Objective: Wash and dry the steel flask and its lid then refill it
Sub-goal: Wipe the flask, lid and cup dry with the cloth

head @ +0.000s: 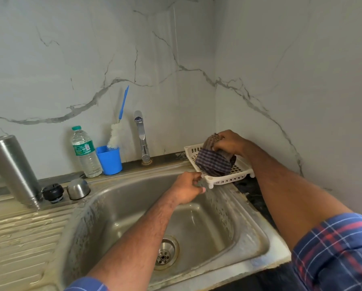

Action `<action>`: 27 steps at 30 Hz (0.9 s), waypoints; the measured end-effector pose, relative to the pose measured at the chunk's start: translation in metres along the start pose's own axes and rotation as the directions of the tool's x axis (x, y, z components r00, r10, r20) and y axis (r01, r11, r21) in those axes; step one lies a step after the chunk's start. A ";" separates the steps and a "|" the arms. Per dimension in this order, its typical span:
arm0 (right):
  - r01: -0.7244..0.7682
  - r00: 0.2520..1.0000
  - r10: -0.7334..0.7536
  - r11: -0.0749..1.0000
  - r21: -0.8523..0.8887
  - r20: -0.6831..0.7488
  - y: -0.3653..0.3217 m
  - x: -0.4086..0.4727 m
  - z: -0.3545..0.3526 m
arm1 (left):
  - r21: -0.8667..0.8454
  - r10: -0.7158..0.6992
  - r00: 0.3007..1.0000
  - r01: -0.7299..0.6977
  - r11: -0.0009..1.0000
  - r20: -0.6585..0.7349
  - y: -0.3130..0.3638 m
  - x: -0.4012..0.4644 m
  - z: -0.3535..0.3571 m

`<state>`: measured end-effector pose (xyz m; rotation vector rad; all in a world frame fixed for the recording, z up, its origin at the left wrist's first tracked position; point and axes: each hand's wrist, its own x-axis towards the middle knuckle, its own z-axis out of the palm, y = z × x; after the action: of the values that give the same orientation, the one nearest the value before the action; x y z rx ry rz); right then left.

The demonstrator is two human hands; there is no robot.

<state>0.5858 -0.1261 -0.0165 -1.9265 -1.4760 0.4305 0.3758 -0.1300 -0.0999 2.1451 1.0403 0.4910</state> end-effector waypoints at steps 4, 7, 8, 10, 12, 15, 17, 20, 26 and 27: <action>0.097 0.991 -0.081 0.983 0.156 -0.106 -0.010 -0.007 -0.006 | -0.121 -0.039 0.990 0.023 0.992 -0.136 0.002 0.002 0.000; 0.152 0.985 -0.118 0.936 0.316 -0.124 -0.022 -0.016 -0.007 | -0.229 0.008 0.944 -0.088 0.969 -0.329 0.012 -0.004 -0.014; 0.174 0.983 -0.142 0.916 0.362 -0.114 -0.027 -0.021 -0.007 | -0.236 0.018 0.919 -0.121 0.964 -0.394 0.015 -0.007 -0.021; 0.217 0.976 -0.203 0.868 0.446 -0.081 -0.039 -0.033 -0.005 | -0.222 0.020 0.862 -0.153 0.963 -0.506 0.018 -0.012 -0.037; 0.253 0.965 -0.256 0.831 0.495 -0.062 -0.052 -0.044 0.000 | -0.223 0.019 0.821 -0.177 0.959 -0.571 0.021 -0.023 -0.055; 0.276 0.949 -0.313 0.777 0.566 -0.033 -0.069 -0.058 0.017 | -0.335 0.001 0.853 -0.206 0.920 -0.522 0.015 -0.039 -0.080; 0.261 0.941 -0.339 0.748 0.610 0.014 -0.080 -0.067 0.034 | -0.427 -0.016 0.901 -0.190 0.884 -0.435 0.009 -0.052 -0.090; 0.216 0.923 -0.365 0.748 0.628 0.118 -0.091 -0.077 0.061 | -0.471 -0.038 0.922 -0.161 0.867 -0.386 -0.008 -0.074 -0.106; -0.100 0.771 -0.446 0.620 0.778 0.454 -0.120 -0.087 0.110 | -0.586 -0.063 0.975 -0.075 0.807 -0.212 -0.047 -0.122 -0.168; -0.137 0.722 -0.484 0.601 0.787 0.495 -0.129 -0.094 0.121 | -0.583 -0.065 0.978 -0.065 0.810 -0.199 -0.051 -0.129 -0.178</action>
<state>0.3884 -0.1592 -0.0293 -0.8617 -1.4837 1.5349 0.1650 -0.1355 -0.0185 1.5570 0.8490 0.9255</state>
